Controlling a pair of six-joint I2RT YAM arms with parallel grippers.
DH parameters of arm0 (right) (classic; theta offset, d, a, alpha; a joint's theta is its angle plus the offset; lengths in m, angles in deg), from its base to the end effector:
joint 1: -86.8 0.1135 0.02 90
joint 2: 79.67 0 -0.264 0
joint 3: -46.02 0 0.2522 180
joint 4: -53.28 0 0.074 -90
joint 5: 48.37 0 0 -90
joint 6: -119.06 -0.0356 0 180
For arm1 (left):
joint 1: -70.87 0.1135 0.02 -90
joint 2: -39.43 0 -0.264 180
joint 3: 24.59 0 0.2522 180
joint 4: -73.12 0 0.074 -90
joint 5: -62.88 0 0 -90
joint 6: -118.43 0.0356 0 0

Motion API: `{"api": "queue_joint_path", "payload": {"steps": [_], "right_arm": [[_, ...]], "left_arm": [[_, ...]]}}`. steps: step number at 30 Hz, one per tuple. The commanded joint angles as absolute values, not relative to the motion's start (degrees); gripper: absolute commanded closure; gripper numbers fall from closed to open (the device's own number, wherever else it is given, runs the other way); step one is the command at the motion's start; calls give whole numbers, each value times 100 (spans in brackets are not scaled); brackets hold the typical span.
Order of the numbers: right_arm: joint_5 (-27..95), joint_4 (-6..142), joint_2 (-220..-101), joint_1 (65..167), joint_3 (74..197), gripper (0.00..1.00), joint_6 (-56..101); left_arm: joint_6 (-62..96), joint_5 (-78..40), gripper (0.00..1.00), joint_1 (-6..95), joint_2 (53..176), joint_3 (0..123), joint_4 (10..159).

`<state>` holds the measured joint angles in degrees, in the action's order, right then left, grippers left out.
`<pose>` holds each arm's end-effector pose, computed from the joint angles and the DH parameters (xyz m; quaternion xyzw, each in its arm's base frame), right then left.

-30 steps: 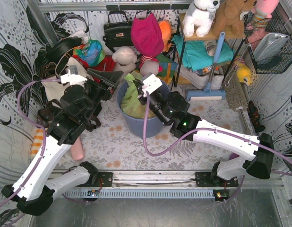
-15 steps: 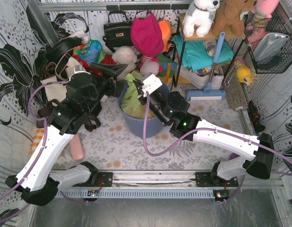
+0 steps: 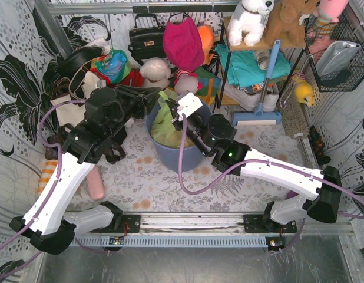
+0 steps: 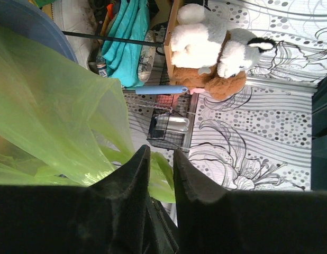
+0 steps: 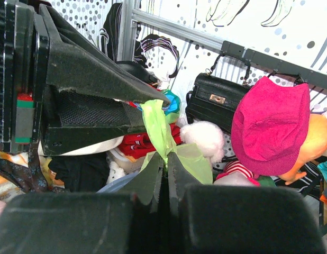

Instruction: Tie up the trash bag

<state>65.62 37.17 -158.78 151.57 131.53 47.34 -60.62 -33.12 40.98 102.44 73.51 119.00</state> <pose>0.1491 0.2825 0.4416 -0.2308 0.5214 0.2149 0.7929 0.1874 -0.1034 0.4732 -0.4088 0.6527 -0.5279 0.3581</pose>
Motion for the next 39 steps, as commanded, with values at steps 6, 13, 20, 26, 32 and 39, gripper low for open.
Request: {"api": "queue_joint_path", "payload": {"steps": [6, 13, 20, 26, 32, 39], "right_arm": [[6604, 3414, -15833, 15127, 13249, 100, 4592], [6631, 3360, -15800, 15127, 13186, 100, 4609], [6674, 3327, -15779, 15126, 13159, 100, 4600], [6681, 3313, -15789, 15131, 13159, 100, 4601], [6682, 3316, -15791, 15130, 13159, 100, 4603], [6709, 3379, -15739, 15127, 13163, 100, 4577]], "left_arm": [[-6002, -3131, 52, 4238, 10028, 7162, 11442], [-5910, -2786, 52, 4301, 9967, 7059, 11273], [-5736, -2256, 59, 4318, 10117, 6997, 11113], [-5666, -2256, 71, 4391, 10116, 6962, 11225], [-5643, -2269, 96, 4513, 10037, 6868, 11209], [-5067, -3061, 100, 4594, 9793, 6817, 10864]]}}
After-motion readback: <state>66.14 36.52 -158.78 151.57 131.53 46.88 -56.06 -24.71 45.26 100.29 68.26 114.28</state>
